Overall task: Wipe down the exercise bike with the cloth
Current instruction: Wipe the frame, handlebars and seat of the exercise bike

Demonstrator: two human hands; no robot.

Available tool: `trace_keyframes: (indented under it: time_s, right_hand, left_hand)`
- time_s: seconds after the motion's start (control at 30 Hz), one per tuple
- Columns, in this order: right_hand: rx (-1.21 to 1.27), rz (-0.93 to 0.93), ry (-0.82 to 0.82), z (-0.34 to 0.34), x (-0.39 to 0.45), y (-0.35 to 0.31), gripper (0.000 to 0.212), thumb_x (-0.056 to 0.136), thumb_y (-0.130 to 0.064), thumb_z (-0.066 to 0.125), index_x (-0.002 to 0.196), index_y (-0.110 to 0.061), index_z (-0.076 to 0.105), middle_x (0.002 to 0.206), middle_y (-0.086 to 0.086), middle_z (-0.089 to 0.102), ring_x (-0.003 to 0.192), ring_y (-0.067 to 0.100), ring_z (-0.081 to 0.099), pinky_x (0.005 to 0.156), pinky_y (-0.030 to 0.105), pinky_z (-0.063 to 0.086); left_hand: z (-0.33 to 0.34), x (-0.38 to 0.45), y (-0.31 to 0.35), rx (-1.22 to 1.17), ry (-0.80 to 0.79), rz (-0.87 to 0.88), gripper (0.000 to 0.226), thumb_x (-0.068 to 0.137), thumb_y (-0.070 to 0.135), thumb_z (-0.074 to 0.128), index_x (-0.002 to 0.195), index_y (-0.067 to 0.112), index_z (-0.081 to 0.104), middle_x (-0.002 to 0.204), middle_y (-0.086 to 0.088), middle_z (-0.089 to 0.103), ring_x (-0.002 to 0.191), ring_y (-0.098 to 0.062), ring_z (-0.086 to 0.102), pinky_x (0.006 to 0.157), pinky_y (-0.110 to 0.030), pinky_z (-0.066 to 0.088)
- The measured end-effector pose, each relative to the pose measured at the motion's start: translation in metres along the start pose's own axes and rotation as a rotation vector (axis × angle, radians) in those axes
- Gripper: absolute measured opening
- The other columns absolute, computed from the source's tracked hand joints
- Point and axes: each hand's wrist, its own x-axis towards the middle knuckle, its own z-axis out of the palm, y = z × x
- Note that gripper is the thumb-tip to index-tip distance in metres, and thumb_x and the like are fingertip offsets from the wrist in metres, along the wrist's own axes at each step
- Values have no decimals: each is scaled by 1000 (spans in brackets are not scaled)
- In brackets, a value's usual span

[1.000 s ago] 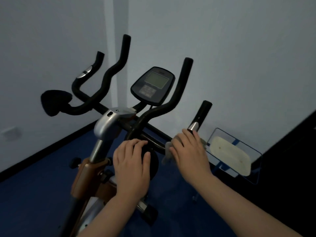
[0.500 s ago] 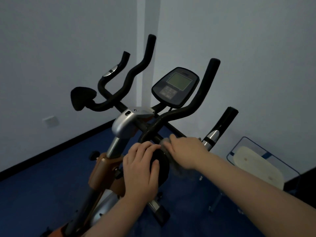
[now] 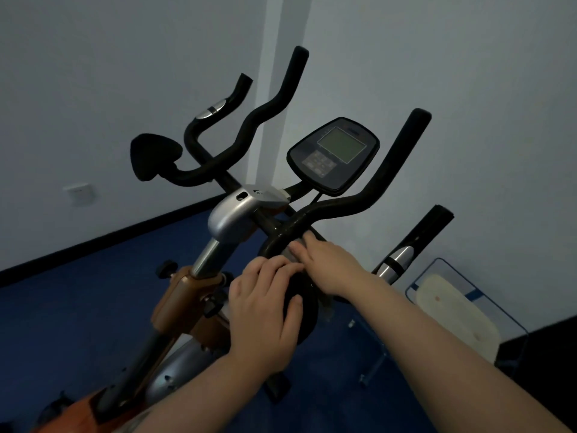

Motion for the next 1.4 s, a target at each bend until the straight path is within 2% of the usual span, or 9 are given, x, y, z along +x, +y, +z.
trace_keyframes:
  time_s: [0.2,0.4,0.53,0.7,0.93,1.1,1.2,1.33,1.4]
  right_hand:
    - [-274,-97,-31,-2,-29,22,44,101,-55,20,126,-20,29,79,-3,50,69,21,49,63,37,39]
    - [-94,-80,1,-1,-16,7,46,103,-50,22,129,-14,36,109,13,62,94,32,59,75,40,44]
    - [-415,-278,114,-3,-50,29,45,104,-44,28,139,-15,30,115,9,60,95,31,61,71,38,39]
    - [-676,-444,196,-51,-77,85,48,100,-50,15,109,-27,57,101,-6,59,97,18,55,90,35,34]
    - [-671,-349,251,1,-66,36,27,97,-21,32,114,-16,53,91,4,62,82,26,58,70,37,29]
    - [-658,-557,506,-24,-77,83,40,95,-37,35,74,-20,64,67,-1,61,61,20,58,65,35,48]
    - [-682,-471,437,-19,-72,66,27,94,-29,48,74,-20,64,65,0,62,60,22,58,62,34,44]
    - [-644,-416,320,-4,-58,42,63,94,-32,-1,102,-18,60,90,3,65,79,24,59,69,35,28]
    - [-647,-421,279,-11,-62,57,52,101,-46,18,96,-17,62,86,2,66,79,23,61,72,36,35]
  left_hand:
    - [-1,-3,-2,-13,-5,-3,38,86,36,44,119,28,59,125,14,52,121,-15,42,91,-32,29]
    - [-6,1,7,-4,8,-18,40,87,37,42,118,24,63,122,11,56,118,-15,43,91,-31,29]
    - [-10,4,23,-11,13,-155,42,88,46,39,121,28,58,117,17,53,121,-9,40,106,-34,26]
    - [8,3,48,99,-20,-163,35,95,37,36,121,29,58,128,16,53,137,-2,28,121,-31,-4]
    - [17,0,49,128,88,-194,29,91,15,42,103,22,67,113,11,65,130,-9,45,122,-38,9]
    - [14,-2,53,121,107,-194,32,92,20,37,103,23,68,112,13,64,127,-7,46,122,-42,13]
    - [15,-1,54,117,138,-184,38,90,24,31,100,23,68,110,13,65,125,-7,48,122,-42,15]
    - [16,2,47,117,139,-180,28,92,10,46,105,22,68,115,12,65,128,-5,45,122,-35,9]
    - [17,-2,49,112,115,-181,31,94,10,49,117,22,66,127,11,61,134,-3,38,122,-31,3]
